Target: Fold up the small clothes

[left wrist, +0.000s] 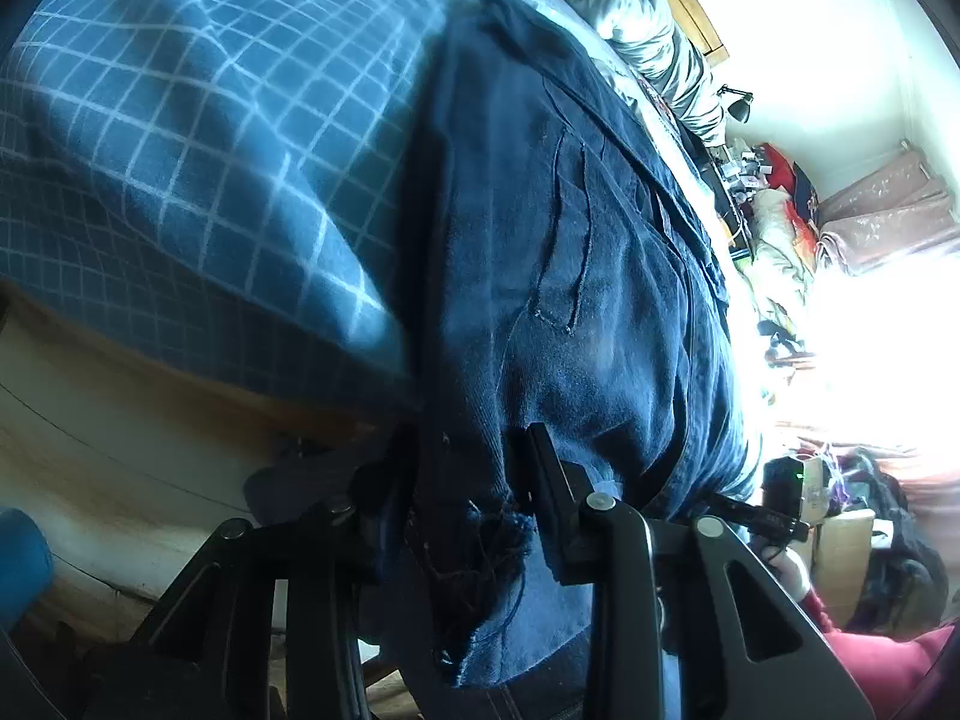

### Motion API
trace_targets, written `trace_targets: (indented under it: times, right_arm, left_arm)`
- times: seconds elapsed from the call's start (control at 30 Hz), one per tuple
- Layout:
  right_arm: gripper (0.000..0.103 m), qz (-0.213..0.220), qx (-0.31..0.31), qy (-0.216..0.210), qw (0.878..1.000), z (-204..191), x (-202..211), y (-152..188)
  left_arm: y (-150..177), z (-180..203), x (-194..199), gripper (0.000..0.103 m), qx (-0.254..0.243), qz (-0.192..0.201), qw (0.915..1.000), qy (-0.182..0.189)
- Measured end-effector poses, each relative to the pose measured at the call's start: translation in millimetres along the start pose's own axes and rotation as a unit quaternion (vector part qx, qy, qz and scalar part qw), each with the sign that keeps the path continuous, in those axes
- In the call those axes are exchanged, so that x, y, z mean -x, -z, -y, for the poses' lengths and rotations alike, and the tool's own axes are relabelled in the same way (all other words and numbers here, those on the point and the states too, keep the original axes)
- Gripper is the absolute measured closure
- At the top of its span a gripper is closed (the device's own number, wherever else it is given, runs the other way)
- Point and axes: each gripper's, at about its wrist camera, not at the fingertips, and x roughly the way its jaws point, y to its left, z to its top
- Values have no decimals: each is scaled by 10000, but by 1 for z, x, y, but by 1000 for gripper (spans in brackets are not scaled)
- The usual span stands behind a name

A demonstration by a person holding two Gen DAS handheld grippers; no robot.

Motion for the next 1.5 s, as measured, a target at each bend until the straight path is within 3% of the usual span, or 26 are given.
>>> trace_targets:
  times: [0.1, 0.23, 0.3, 0.37, 0.53, 0.67, 0.83, 1.07, 1.23, 1.37, 1.43, 1.5]
  right_arm:
    - [46, -116, 10, -66, 9999, -2, -3, -1]
    - [51, -243, 7, -122, 9996, -3, -7, 0]
    - [80, -186, -26, -295, 9994, -5, -3, 1]
    - [83, 49, 102, -649, 9978, -19, 15, 5]
    - [93, 1041, 262, -1699, 9796, -48, 97, -8]
    - [93, 1715, 277, -2078, 9626, -59, 148, -37]
    - [94, 2055, 333, -2116, 9549, -72, 169, -78]
    - [94, 2222, 451, -2055, 9520, -81, 187, -171]
    - [93, 2061, 404, -1860, 9598, -72, 172, -248]
    - [92, 1876, 485, -1471, 9700, -60, 146, -307]
    - [85, 1781, 434, -1266, 9749, -48, 125, -334]
    - [68, 1619, 193, -996, 9816, -27, 100, -355]
  left_arm:
    - [1, 2, -1, 68, -23, -29, 10000, -5]
    - [3, 10, 0, 79, -195, -52, 9998, -50]
    - [5, 14, 1, 89, -232, -26, 9997, -19]
    - [5, 23, 9, 93, -247, 119, 9996, 108]
    - [-12, 65, 55, 93, -318, 820, 9891, 1183]
    - [-46, 92, 81, 93, -395, 1311, 9761, 1690]
    - [-94, 113, 88, 93, -496, 1604, 9692, 1804]
    - [-180, 141, 74, 93, -631, 1700, 9685, 1706]
    - [-250, 153, 34, 92, -648, 1566, 9742, 1489]
    - [-306, 144, -17, 88, -416, 1469, 9836, 958]
    - [-331, 130, -53, 81, -228, 1338, 9888, 618]
    - [-351, 109, -94, 78, -56, 1007, 9949, 50]
